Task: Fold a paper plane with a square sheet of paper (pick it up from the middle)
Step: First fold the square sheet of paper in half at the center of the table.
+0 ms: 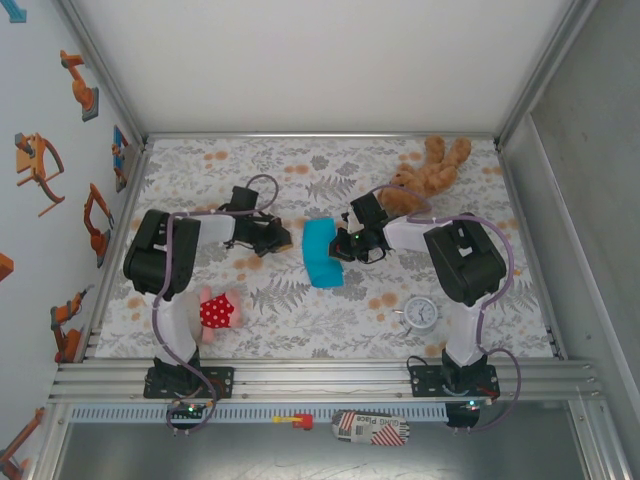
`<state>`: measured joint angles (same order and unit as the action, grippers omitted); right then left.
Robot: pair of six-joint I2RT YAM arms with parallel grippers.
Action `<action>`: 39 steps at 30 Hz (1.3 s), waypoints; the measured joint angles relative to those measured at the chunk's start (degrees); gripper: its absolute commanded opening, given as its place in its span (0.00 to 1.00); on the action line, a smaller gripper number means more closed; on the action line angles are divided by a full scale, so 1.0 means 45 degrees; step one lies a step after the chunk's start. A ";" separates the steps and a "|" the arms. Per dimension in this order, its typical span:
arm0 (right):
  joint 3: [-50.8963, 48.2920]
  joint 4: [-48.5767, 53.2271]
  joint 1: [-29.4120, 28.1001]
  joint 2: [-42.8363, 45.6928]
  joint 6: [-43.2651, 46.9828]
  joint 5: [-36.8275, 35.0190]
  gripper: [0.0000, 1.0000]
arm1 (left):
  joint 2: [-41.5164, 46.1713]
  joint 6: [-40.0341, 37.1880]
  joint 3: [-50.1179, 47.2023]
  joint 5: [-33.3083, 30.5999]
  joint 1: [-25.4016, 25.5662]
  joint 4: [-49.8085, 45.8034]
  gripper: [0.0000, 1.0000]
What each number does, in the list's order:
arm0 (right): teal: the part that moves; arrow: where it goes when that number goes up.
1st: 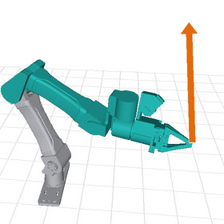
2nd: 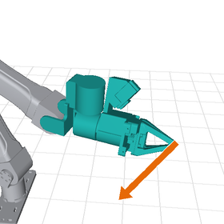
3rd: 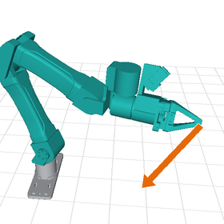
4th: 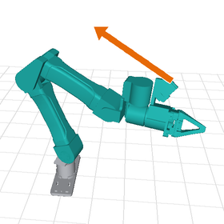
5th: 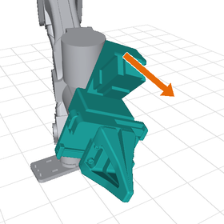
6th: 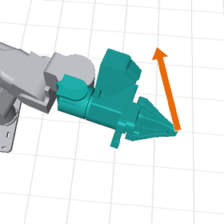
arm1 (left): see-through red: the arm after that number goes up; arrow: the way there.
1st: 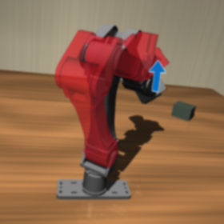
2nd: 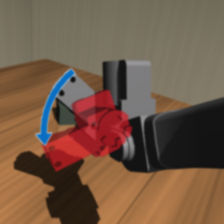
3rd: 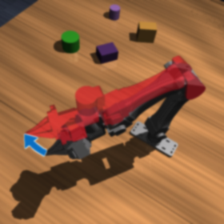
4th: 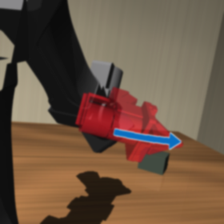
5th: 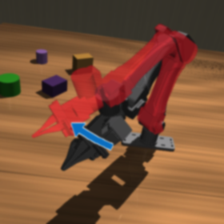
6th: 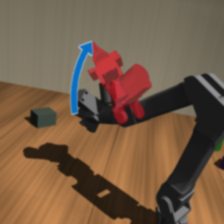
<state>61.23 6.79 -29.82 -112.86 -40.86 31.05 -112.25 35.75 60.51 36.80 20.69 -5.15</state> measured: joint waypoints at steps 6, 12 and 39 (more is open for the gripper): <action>0.0005 0.0000 0.0000 0.0000 0.0005 0.0000 0.00 | 0.0826 0.0126 0.0005 -0.0194 0.0267 0.0219 0.05; 0.0005 0.0000 0.0000 0.0000 0.0005 -0.0005 0.00 | 0.0505 0.0758 0.0282 -0.0024 0.1753 0.1336 0.05; 0.0005 0.0010 0.0000 -0.0015 0.0058 -0.0024 0.00 | -0.0257 0.0165 0.1666 -0.0738 0.0146 -0.0243 0.05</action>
<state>61.25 6.83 -29.82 -112.92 -40.60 30.94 -113.40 36.49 68.01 33.47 21.34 -6.24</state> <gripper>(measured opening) 0.050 0.058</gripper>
